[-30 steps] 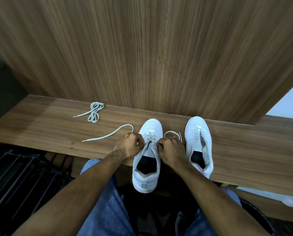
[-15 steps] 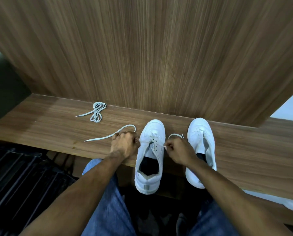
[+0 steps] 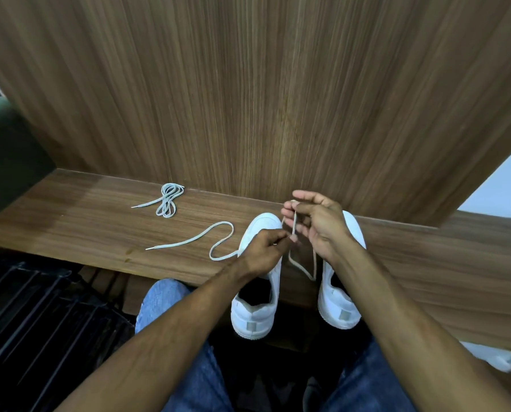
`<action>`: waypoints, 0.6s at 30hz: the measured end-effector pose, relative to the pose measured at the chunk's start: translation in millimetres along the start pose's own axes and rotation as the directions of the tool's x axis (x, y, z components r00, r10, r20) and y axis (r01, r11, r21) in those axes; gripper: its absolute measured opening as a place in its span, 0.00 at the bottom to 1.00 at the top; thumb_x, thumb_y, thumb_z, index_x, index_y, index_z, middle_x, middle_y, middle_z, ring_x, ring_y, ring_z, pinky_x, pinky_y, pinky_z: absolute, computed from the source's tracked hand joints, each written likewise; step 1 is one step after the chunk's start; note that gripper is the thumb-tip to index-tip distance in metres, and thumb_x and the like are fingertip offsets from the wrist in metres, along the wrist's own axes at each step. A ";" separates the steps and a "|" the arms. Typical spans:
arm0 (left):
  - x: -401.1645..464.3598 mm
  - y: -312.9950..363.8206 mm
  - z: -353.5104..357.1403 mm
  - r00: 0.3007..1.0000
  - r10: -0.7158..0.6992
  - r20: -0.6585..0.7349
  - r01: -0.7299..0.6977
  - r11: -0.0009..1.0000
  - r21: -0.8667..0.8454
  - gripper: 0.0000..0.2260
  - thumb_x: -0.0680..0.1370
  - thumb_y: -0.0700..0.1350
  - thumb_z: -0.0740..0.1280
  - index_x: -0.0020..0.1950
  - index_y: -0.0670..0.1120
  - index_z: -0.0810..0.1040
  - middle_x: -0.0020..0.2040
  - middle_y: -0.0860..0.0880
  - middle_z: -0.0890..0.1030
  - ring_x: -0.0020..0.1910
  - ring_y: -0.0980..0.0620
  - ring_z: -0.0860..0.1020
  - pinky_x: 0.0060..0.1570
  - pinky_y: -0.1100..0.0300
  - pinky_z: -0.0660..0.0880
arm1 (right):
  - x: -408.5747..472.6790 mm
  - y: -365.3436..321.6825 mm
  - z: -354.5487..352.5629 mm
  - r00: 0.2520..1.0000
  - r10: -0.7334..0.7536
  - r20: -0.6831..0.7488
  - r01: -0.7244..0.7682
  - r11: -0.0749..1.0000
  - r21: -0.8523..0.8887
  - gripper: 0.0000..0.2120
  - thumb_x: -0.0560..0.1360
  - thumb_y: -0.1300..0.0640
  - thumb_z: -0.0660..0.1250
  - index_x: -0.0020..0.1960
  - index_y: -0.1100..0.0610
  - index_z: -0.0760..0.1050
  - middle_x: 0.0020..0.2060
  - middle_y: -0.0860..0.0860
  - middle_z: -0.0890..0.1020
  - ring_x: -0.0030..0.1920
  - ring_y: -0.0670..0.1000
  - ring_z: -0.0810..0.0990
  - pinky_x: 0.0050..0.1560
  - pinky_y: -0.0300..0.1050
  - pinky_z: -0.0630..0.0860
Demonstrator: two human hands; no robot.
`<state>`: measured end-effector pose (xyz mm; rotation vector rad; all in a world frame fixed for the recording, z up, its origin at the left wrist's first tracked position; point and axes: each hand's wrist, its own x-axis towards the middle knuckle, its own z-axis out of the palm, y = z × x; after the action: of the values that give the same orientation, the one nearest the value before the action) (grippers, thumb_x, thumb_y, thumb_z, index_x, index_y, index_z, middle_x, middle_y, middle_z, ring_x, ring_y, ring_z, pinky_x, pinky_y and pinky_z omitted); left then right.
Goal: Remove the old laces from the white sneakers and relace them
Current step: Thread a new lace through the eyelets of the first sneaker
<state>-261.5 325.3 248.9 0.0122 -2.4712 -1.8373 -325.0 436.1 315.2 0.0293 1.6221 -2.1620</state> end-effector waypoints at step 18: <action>1.6 -29.8 -58.0 0.994 -0.075 -0.076 0.086 0.983 0.159 0.08 0.78 0.41 0.67 0.40 0.42 0.80 0.29 0.54 0.73 0.28 0.62 0.68 0.32 0.65 0.66 | 17.2 63.3 -27.9 0.905 -0.235 0.355 0.419 0.335 -0.844 0.12 0.73 0.59 0.71 0.56 0.55 0.80 0.55 0.50 0.76 0.55 0.49 0.76 0.58 0.44 0.71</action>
<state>-260.9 261.1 237.1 0.1828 -2.6001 -1.6273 -324.9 442.2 244.2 -0.8792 2.6447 -1.0870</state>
